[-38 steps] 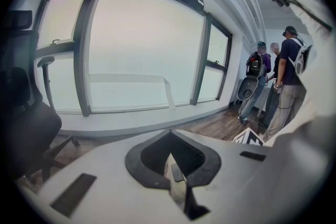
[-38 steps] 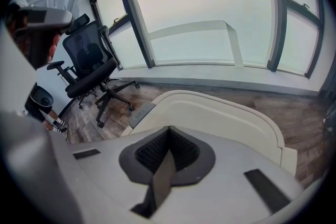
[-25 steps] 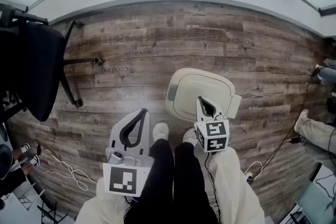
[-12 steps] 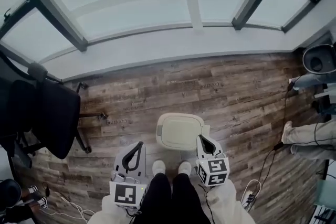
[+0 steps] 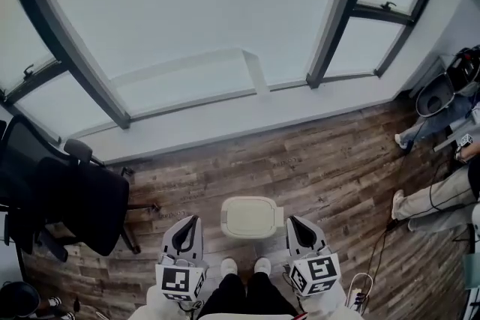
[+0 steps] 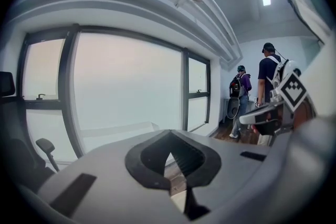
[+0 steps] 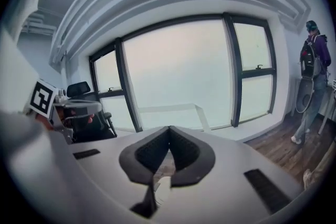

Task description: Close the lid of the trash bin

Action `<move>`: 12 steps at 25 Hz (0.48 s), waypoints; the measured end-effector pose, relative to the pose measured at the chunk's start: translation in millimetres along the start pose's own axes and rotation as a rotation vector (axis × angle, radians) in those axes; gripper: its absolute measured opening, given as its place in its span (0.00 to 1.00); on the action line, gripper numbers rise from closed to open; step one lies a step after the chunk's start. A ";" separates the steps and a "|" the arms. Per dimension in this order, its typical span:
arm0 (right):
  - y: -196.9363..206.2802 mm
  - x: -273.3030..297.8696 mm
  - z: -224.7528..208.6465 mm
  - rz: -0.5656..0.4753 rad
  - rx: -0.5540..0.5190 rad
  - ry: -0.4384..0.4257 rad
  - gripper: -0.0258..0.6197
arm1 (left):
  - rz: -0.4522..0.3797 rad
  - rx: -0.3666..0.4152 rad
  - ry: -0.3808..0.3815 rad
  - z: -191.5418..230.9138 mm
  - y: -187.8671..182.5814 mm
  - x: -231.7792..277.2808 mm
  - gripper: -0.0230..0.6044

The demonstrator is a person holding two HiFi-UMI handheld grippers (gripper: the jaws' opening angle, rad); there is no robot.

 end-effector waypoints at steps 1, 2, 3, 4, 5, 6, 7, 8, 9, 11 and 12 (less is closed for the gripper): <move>-11.6 -14.0 3.1 -0.025 0.005 0.001 0.08 | -0.005 0.003 0.005 -2.2 -8.9 -6.1 0.05; -22.5 -27.1 5.5 -0.048 0.009 0.002 0.08 | -0.011 0.006 0.010 -4.8 -17.4 -11.9 0.05; -32.4 -39.6 6.7 -0.069 0.009 0.006 0.08 | -0.020 0.008 0.015 -8.4 -26.0 -17.1 0.05; -41.5 -51.1 6.1 -0.087 0.004 0.012 0.08 | -0.033 0.011 0.019 -13.5 -35.2 -21.3 0.05; -49.9 -61.7 4.2 -0.103 -0.002 0.019 0.08 | -0.047 0.015 0.022 -19.5 -44.9 -24.2 0.05; -57.1 -71.0 2.3 -0.119 -0.005 0.023 0.08 | -0.061 0.021 0.022 -25.4 -54.4 -26.6 0.05; -63.0 -78.9 1.5 -0.136 -0.003 0.025 0.08 | -0.073 0.026 0.020 -30.1 -62.9 -29.1 0.05; -68.1 -85.4 1.9 -0.153 0.000 0.024 0.08 | -0.083 0.028 0.017 -33.4 -70.9 -32.0 0.05; -73.2 -90.6 3.1 -0.169 0.000 0.024 0.08 | -0.094 0.028 0.013 -35.6 -78.9 -35.1 0.05; -84.5 -98.4 5.5 -0.199 -0.007 0.028 0.08 | -0.115 0.024 0.007 -38.3 -95.0 -39.9 0.05; -90.0 -101.4 6.5 -0.212 -0.014 0.032 0.08 | -0.126 0.025 0.010 -39.2 -100.1 -41.0 0.05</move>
Point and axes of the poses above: the fingertips, and each gripper's own axes: x forward along the fingers, z to its left, y out of its underside, the point moved 7 cm from there along -x, backward along the fingers, and after that the axes turned 9 degrees about z, right-handed, at the moved point
